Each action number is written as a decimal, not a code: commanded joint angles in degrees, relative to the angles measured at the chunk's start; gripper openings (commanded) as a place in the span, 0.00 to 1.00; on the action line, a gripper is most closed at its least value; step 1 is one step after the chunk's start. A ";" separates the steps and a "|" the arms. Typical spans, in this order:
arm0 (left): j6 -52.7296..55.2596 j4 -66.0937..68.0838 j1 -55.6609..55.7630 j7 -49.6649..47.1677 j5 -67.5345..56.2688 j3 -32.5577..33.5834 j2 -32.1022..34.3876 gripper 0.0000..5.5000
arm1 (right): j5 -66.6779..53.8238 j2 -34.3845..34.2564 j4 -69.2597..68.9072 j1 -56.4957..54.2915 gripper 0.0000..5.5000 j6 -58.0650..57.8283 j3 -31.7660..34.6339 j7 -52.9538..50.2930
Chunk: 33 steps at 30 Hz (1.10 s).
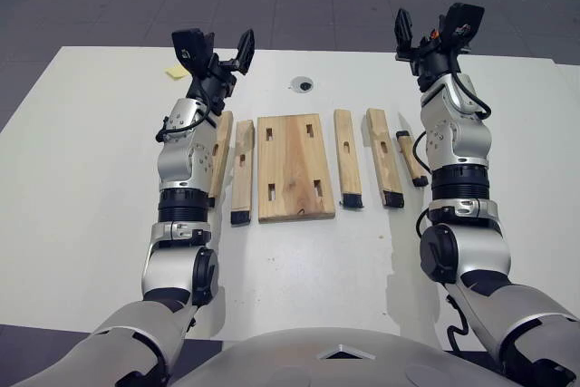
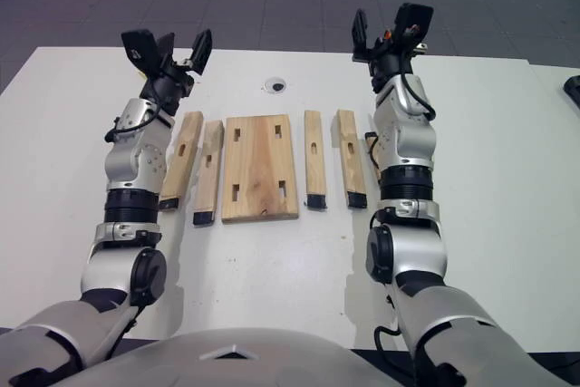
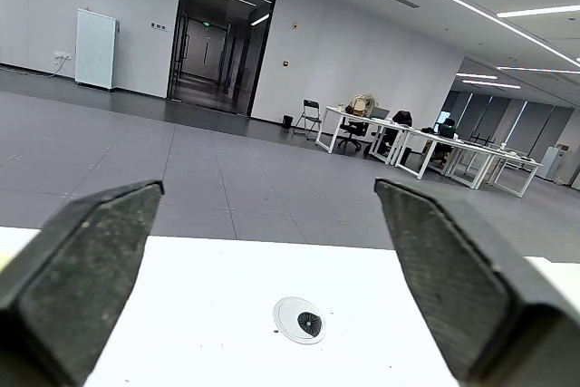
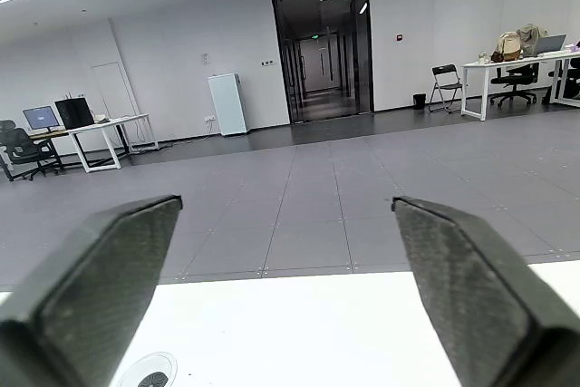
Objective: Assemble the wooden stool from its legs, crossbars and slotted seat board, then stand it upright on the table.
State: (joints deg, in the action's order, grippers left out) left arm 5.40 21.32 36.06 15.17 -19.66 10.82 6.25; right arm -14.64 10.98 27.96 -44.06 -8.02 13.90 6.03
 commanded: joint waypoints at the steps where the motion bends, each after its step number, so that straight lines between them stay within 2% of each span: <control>1: -0.14 0.17 1.44 -0.74 0.55 0.44 0.60 0.96 | 0.41 0.58 0.59 -1.30 0.95 0.13 -0.05 0.04; 3: -0.37 0.29 1.41 -0.98 0.62 0.51 0.64 0.98 | 0.48 0.62 0.88 -1.54 0.98 0.18 -0.08 0.00; 14: -0.05 -0.51 0.71 -2.01 0.99 0.27 0.58 0.98 | 2.07 2.07 -1.45 0.08 0.98 -3.37 -1.06 -0.46; 18: 2.70 -4.62 -1.55 -3.92 1.45 0.51 1.79 0.98 | 5.64 9.59 -12.23 9.97 0.98 -17.26 -4.03 2.36; 21: 5.52 -9.16 -4.23 -5.35 1.47 0.01 1.91 0.98 | 3.92 13.04 -22.13 18.61 0.98 -28.91 -4.14 5.55; 27: 9.52 -14.84 -8.93 -8.23 1.69 -1.22 -0.04 0.98 | -0.42 11.22 -31.12 28.16 0.98 -42.41 -4.12 7.46; 33: 10.74 -15.87 -9.73 -9.78 1.98 -1.19 -0.76 0.98 | 0.16 10.85 -33.90 30.61 0.98 -45.91 -4.79 6.55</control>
State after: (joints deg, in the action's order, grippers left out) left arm 15.08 6.27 26.86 6.18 -18.12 9.54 5.52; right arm -14.90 21.62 -5.44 -14.43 -52.71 9.37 13.10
